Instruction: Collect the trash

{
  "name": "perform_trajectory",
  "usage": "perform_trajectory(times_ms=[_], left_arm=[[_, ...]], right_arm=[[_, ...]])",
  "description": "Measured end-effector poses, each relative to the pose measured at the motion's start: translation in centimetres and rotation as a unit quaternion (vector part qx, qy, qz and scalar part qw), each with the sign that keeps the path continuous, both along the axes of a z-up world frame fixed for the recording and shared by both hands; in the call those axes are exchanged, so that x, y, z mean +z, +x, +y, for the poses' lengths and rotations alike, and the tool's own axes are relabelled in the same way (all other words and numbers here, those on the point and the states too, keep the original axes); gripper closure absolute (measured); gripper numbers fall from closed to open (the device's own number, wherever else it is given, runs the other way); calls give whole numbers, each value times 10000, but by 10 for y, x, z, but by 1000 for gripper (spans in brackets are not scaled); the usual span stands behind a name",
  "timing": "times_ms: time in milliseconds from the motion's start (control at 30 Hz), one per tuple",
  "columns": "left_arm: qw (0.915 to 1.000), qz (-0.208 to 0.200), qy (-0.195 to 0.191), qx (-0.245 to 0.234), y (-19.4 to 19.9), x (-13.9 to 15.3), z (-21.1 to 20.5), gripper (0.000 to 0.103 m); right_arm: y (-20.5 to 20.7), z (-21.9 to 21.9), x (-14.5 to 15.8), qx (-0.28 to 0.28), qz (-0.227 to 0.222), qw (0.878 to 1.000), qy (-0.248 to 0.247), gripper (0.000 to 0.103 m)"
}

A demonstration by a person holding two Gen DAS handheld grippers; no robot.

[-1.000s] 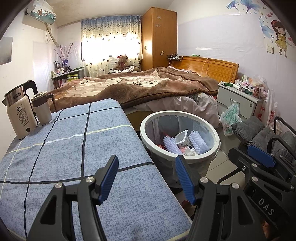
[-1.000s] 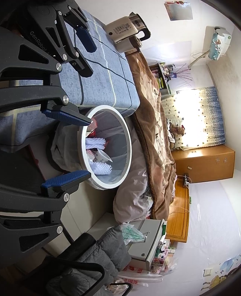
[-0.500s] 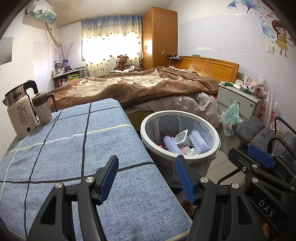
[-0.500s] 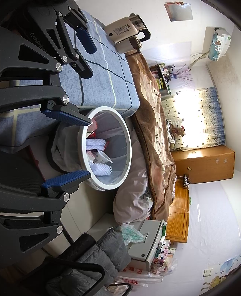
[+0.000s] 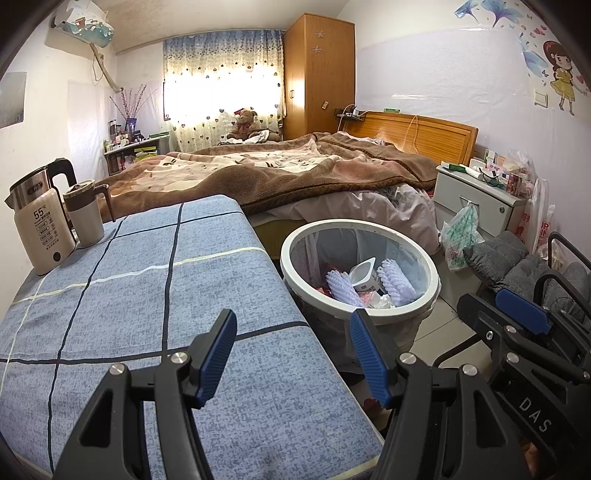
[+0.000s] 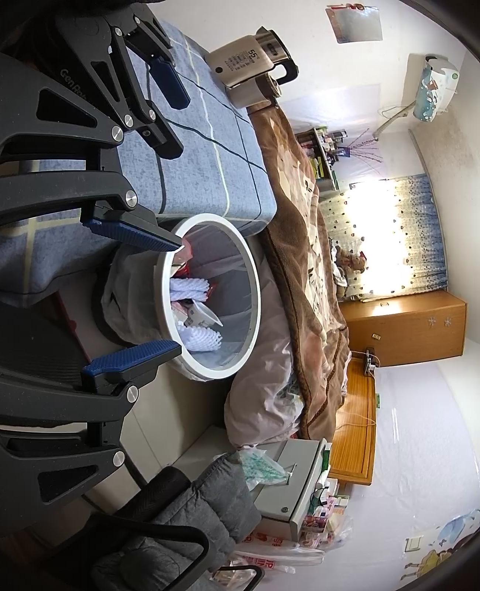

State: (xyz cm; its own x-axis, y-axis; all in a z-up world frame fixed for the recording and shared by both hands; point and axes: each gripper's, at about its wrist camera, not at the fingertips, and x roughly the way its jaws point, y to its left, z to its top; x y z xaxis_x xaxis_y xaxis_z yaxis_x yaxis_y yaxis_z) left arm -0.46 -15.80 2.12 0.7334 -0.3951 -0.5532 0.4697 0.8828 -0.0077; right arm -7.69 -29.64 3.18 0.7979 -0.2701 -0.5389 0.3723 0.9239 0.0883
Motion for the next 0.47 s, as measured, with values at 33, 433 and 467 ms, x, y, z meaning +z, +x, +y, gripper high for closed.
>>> perform_trajectory(times_ms=[33, 433, 467], left_arm=[[10000, 1, 2, -5, 0, 0, 0, 37], [10000, 15, -4, 1, -1, 0, 0, 37], [10000, 18, -1, 9, -1, 0, 1, 37]], right_arm=[[0, 0, 0, -5, 4, 10000, 4, 52], [-1, 0, 1, 8, 2, 10000, 18, 52], [-1, 1, 1, 5, 7, 10000, 15, 52]])
